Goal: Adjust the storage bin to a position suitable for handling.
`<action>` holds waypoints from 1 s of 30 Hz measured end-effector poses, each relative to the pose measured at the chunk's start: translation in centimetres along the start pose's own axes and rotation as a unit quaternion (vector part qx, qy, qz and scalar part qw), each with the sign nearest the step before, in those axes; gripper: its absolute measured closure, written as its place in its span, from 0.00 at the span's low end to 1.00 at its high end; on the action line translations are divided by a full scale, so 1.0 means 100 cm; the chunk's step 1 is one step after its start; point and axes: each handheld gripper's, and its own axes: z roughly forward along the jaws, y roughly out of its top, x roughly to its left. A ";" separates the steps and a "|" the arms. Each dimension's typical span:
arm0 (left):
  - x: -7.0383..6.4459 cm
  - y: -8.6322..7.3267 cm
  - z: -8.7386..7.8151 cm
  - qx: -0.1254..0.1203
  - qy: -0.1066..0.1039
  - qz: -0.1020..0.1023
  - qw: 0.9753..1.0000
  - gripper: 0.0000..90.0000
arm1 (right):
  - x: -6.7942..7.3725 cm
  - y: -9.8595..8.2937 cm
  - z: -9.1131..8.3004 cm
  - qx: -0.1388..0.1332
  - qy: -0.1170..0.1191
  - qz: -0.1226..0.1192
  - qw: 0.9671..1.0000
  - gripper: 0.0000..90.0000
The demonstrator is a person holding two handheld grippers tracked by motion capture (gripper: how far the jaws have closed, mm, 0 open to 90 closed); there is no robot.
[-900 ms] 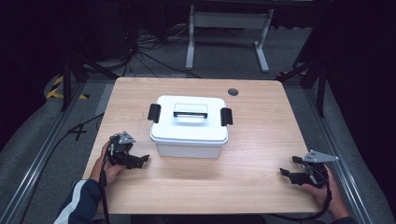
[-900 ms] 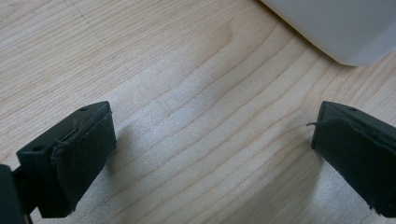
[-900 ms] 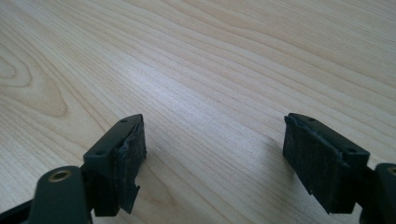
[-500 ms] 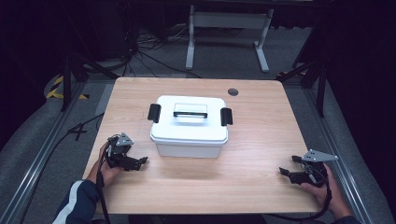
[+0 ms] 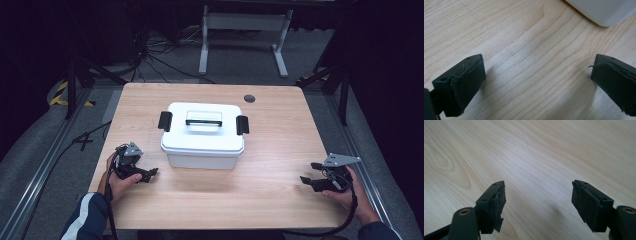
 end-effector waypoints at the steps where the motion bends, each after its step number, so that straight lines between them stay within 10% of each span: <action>1: 0.000 0.000 0.000 0.001 0.001 0.001 1.000 0.00 | 0.000 0.004 -0.002 -0.002 0.004 -0.004 1.000 0.34; 30: 0.000 0.000 0.000 0.000 0.001 0.001 1.000 0.00 | 0.045 0.155 -0.017 -0.021 0.043 -0.152 0.987 0.43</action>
